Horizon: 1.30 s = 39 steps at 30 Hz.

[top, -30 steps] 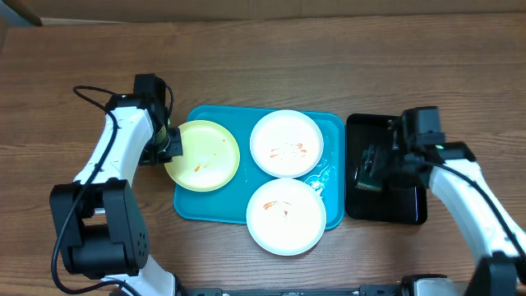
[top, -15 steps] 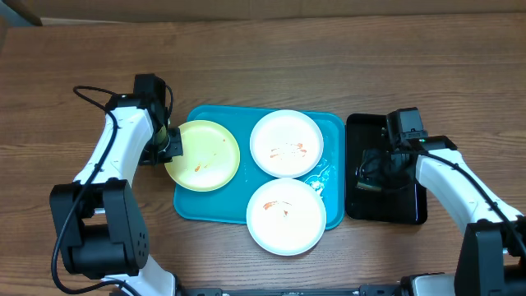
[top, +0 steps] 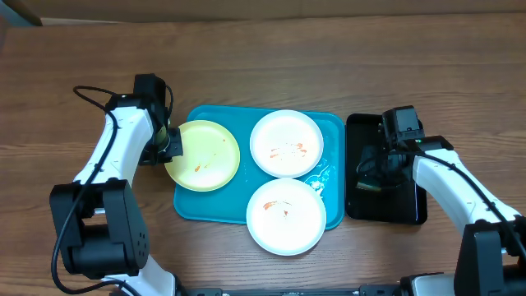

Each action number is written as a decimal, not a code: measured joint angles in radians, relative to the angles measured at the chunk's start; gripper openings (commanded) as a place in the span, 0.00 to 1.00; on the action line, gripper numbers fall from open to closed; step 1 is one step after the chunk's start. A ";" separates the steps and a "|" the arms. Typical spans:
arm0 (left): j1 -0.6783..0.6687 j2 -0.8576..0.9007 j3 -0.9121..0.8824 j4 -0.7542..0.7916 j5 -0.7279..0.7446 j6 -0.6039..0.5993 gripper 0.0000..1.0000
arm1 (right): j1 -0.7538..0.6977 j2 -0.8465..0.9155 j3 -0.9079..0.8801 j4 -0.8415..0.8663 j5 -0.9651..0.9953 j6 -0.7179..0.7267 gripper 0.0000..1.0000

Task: Clean dirty plates on tray and stack at the side
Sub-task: 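Lower right gripper onto green sponge, grasp it and lift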

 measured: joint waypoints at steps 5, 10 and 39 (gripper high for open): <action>0.000 0.000 0.000 0.000 0.000 0.000 0.04 | 0.000 0.000 -0.026 0.041 0.005 0.016 0.45; 0.000 0.000 0.000 0.000 0.000 0.000 0.04 | 0.000 0.000 -0.066 0.076 0.007 0.031 0.44; 0.000 0.000 0.000 0.000 0.016 0.000 0.05 | 0.000 0.000 0.117 -0.108 0.045 0.014 0.04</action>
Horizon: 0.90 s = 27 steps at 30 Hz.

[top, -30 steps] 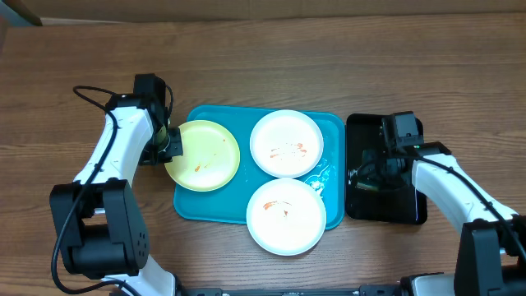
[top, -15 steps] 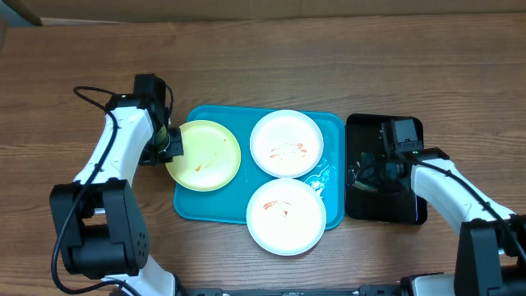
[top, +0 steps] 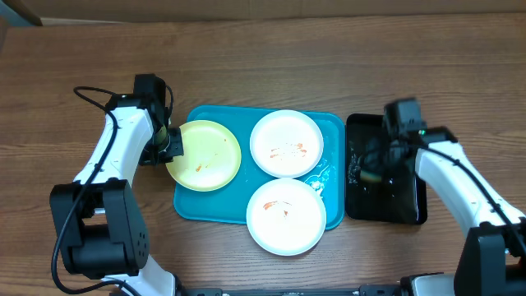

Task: Clean dirty plates on tray and stack at the side
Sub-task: 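Lower right gripper onto green sponge, grasp it and lift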

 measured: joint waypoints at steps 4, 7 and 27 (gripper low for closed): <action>0.000 0.000 0.000 0.000 0.000 0.000 0.05 | 0.000 0.000 0.047 0.019 0.014 -0.003 0.04; 0.000 0.000 0.000 0.001 0.000 0.000 0.05 | 0.000 0.000 0.018 0.038 0.014 -0.003 0.04; 0.000 0.000 -0.001 -0.004 0.005 0.000 0.04 | -0.001 -0.008 -0.235 0.294 0.014 0.004 0.04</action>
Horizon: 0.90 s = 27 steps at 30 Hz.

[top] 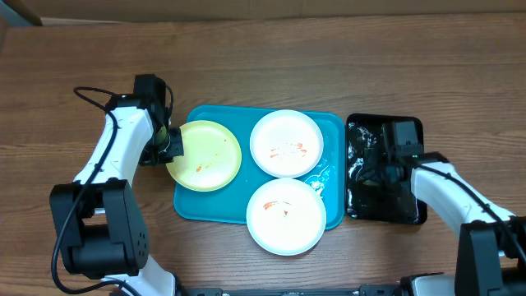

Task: Clean dirty plates on tray and stack at the side
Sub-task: 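Lower right gripper onto green sponge, grasp it and lift, then scrub the yellow plate with the sponge in the right gripper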

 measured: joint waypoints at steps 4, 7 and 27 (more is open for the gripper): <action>0.000 0.000 0.000 0.000 0.008 0.000 0.04 | 0.000 0.014 0.092 -0.124 -0.001 0.000 0.04; 0.000 0.000 0.000 0.001 0.039 0.001 0.04 | 0.000 0.021 0.195 -0.222 -0.001 -0.003 0.04; 0.000 0.000 0.000 0.001 0.119 0.005 0.04 | 0.008 0.021 0.361 -0.232 -0.500 -0.154 0.04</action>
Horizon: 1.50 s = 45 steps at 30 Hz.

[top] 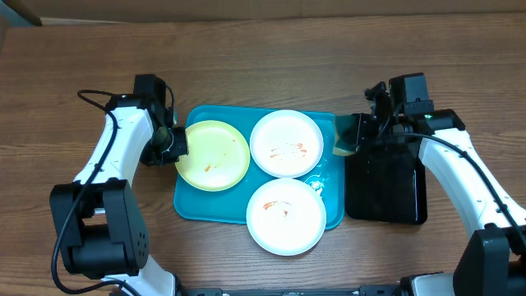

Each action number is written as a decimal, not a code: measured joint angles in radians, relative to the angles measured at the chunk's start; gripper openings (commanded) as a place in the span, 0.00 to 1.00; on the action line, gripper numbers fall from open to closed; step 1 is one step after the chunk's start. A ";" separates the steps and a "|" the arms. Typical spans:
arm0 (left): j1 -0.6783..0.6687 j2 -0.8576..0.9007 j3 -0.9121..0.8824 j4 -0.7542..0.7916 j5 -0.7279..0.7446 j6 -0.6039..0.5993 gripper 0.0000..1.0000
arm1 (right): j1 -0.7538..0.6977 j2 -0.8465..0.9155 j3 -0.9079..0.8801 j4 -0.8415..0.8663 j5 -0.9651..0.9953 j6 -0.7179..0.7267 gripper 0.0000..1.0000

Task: Clean dirty plates on tray and stack at the side
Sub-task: 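Scrub the yellow plate with the sponge in the right gripper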

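A teal tray (191, 205) holds three plates. The yellow plate (214, 154) lies at its left, marked with small orange spots. My left gripper (173, 142) is shut on the plate's left rim. Two white plates with red smears lie at the tray's back right (286, 144) and front (286, 215). My right gripper (359, 131) is shut on a yellow-green sponge (348, 136), which hangs at the tray's right edge, beside the back white plate.
A black rectangular basin (386, 189) stands right of the tray, under the right arm. Wet streaks glint on the tray near its right side (320, 175). Bare wooden table (263, 66) lies behind the tray and left of the left arm.
My right gripper was down in the black basin and is now at the tray's right edge with the sponge in it. The yellow plate has shifted slightly right in my left gripper.
My left gripper held the yellow plate's left rim throughout. My right gripper stayed over and in the black basin for three moments, shifting a little, with the basin looking wet at the last. Now it holds the sponge at the tray's right edge.
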 measured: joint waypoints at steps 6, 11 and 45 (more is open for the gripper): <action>-0.003 0.000 0.000 0.000 0.019 0.027 0.04 | 0.102 0.000 0.000 0.052 -0.132 -0.066 0.04; -0.018 0.000 0.000 0.000 0.019 0.042 0.04 | 0.283 0.000 0.000 0.123 -0.077 -0.032 0.04; -0.033 0.000 0.000 -0.008 0.049 0.052 0.04 | 0.685 0.239 0.268 0.214 0.318 0.042 0.04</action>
